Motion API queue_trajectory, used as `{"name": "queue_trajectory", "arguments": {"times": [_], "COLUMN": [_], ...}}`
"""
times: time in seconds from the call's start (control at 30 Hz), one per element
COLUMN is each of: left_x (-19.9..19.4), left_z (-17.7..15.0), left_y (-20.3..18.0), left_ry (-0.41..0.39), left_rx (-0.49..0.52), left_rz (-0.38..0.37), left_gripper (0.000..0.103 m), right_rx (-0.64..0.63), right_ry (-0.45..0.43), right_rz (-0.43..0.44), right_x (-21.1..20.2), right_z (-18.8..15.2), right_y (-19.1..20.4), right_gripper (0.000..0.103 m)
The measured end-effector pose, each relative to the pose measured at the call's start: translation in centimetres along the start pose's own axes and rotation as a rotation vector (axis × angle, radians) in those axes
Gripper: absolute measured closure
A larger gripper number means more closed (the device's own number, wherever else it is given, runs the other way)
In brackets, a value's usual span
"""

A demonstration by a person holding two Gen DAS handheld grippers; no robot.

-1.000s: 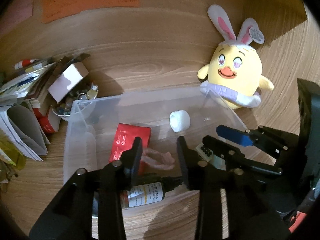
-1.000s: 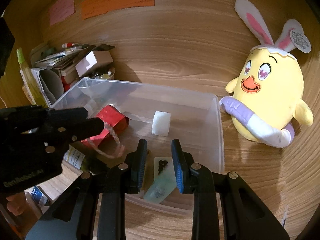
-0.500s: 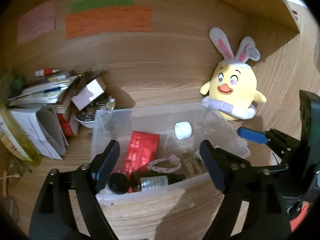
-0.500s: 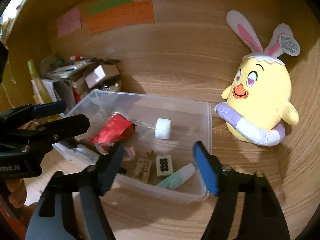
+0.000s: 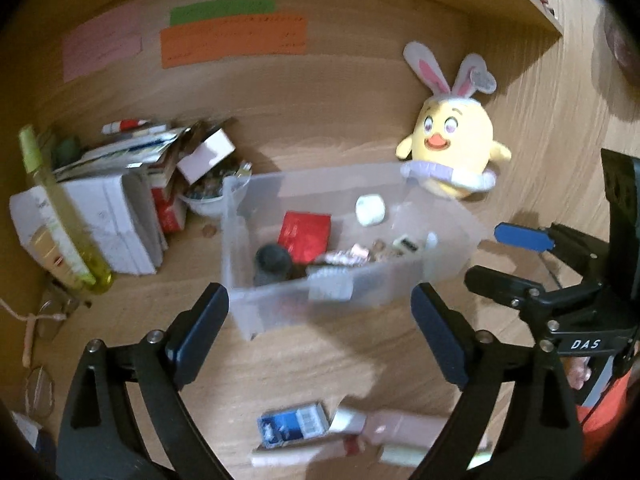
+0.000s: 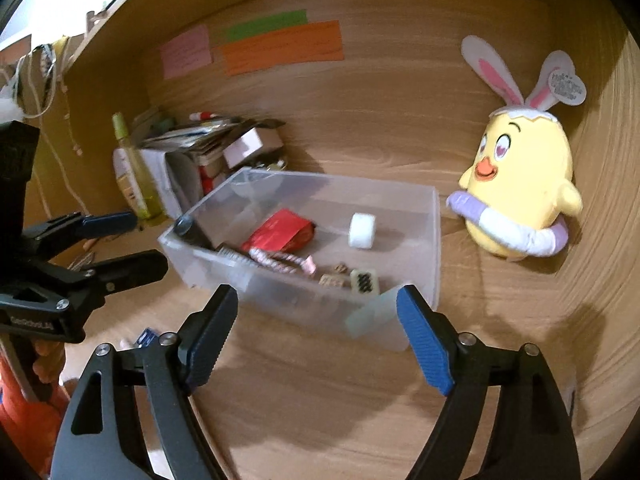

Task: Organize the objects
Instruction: 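Move the right tool to the white-and-green tube while the left tool reaches the pink tube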

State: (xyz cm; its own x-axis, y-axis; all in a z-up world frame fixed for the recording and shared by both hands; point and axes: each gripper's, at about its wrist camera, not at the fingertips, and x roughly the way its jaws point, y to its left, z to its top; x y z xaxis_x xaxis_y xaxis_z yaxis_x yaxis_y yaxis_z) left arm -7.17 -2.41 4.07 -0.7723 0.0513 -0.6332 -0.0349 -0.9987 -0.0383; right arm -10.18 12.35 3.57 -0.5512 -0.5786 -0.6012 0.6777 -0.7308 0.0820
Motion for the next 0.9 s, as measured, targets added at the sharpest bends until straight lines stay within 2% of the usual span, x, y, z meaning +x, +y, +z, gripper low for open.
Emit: {"name": "queue_trajectory", "arguments": {"times": [0.33,0.67,0.7,0.77,0.83,0.9], "left_x": [0.2,0.0,0.0,0.1,0.3,0.4], "left_z": [-4.7,-8.6,-8.8,-9.3,-9.7,-9.9], "left_y": [1.2,3.2,3.4,3.7,4.1,4.2], "left_ry": [0.095,0.172,0.177,0.188,0.199,0.206], "left_rx": [0.010,-0.057,-0.063,-0.079,-0.097,-0.107], "left_rz": [0.038,0.053,0.052,0.055,0.055,0.051], "left_gripper": [0.009,0.009,0.009,0.009,0.009,0.009], "right_rx": [-0.098,-0.182,-0.187,-0.194,-0.207,-0.229], "right_ry": [0.095,0.154,0.155,0.165,0.188,0.205], "right_rz": [0.049,0.115,0.122,0.138,0.167,0.191], "right_x": [1.3,1.3,1.1,0.8,0.5,0.4], "right_z": [-3.7,-6.2,-6.6,-7.2,-7.9,-8.5], "right_y": [3.7,6.9,7.1,7.4,7.9,8.7], "right_gripper": [0.024,0.025,0.027,0.039,0.056,0.062]}}
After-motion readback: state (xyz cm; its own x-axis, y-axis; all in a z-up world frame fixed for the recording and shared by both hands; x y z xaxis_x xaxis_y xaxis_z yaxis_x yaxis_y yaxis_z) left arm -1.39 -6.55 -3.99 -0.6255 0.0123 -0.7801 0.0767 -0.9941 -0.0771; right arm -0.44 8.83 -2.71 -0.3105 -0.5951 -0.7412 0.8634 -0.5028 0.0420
